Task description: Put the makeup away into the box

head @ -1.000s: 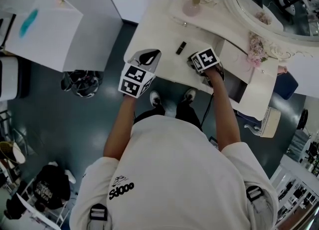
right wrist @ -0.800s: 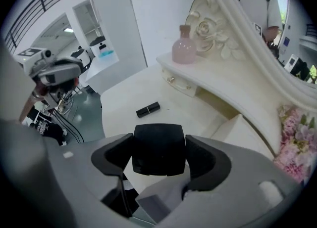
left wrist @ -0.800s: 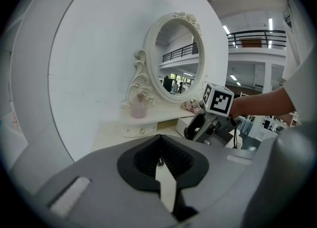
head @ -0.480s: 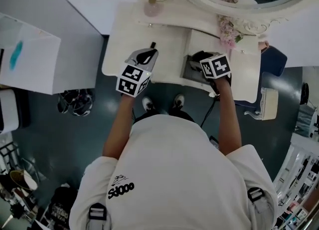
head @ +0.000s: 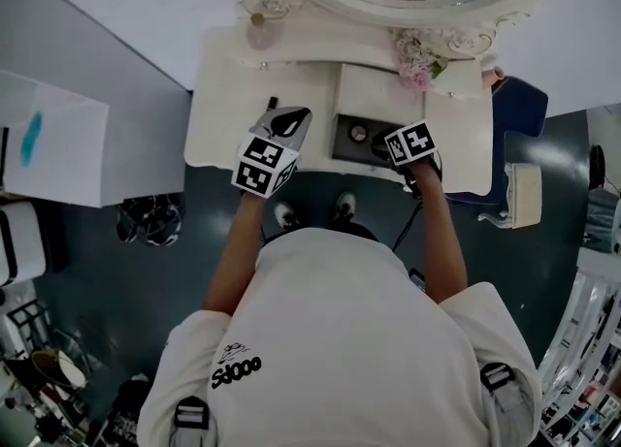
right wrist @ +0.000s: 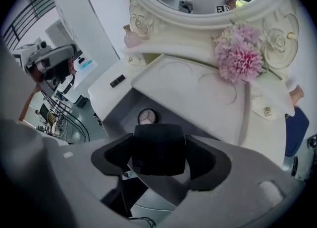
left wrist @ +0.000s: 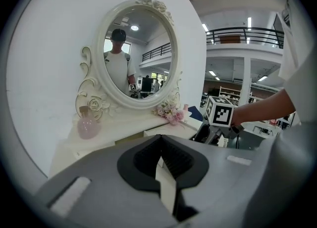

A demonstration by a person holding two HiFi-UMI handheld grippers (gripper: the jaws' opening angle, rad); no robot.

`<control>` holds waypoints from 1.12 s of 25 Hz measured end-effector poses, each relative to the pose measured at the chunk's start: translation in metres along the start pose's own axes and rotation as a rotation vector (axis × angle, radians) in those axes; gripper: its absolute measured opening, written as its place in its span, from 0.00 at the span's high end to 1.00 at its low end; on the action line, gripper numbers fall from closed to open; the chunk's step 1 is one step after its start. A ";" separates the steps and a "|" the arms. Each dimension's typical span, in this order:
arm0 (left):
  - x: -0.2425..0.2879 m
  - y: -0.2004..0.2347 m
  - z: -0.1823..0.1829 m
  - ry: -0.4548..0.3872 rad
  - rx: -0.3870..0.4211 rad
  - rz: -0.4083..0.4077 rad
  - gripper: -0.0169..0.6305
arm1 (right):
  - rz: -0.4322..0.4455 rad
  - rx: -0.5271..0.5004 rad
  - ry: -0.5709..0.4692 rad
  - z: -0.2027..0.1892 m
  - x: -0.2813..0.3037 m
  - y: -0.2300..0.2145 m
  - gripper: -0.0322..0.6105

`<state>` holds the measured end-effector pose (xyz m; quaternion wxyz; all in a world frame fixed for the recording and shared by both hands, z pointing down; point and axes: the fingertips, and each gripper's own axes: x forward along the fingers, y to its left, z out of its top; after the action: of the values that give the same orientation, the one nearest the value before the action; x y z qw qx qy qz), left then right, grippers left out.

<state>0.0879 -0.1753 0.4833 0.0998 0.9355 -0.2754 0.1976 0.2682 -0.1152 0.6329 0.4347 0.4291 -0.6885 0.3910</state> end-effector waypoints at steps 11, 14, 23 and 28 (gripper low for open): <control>-0.006 0.012 -0.006 0.023 -0.038 0.108 0.94 | -0.051 -0.080 0.127 -0.019 0.048 -0.025 0.43; -0.010 0.015 -0.010 0.026 -0.054 0.137 0.95 | -0.079 -0.110 0.147 -0.018 0.053 -0.026 0.43; -0.019 0.016 -0.016 0.032 -0.068 0.173 0.94 | -0.052 -0.168 0.145 -0.017 0.044 -0.019 0.42; -0.029 0.020 -0.015 0.020 -0.067 0.195 0.94 | -0.019 -0.234 0.121 -0.004 0.019 -0.006 0.43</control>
<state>0.0500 -0.1741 0.4863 0.1140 0.8983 -0.3708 0.2063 0.2700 -0.1177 0.6525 0.5260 0.3576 -0.6979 0.3292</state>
